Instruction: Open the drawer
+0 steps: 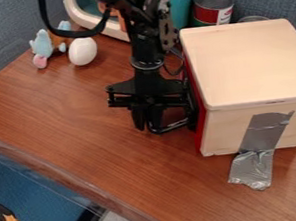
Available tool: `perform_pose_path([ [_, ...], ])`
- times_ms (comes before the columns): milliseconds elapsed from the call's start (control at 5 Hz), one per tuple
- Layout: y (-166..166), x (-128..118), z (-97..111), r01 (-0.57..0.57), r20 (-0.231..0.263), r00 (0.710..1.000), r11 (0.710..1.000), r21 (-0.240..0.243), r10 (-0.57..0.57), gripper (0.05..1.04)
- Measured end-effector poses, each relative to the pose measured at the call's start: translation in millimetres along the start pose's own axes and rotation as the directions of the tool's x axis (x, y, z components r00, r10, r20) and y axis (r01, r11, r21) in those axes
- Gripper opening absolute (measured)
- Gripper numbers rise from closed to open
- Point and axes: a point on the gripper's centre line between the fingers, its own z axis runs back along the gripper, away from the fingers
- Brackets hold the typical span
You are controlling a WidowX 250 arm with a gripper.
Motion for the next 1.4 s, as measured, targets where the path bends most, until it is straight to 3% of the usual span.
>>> perform_pose_path([
  [200, 0.7, -4.9, -0.2, 0.003, -0.013, 1.000, 1.000, -0.002, -0.003, 0.151],
  [400, 11.6, -6.8, 7.7, 0.011, 0.007, 1.000, 1.000, 0.011, -0.011, 0.151],
  [600, 31.1, -7.1, 18.6, 0.021, 0.014, 1.000, 0.999, 0.044, -0.022, 0.151],
  [1400, 98.9, -17.3, 14.6, 0.016, -0.075, 0.997, 0.994, 0.110, -0.007, 0.150],
])
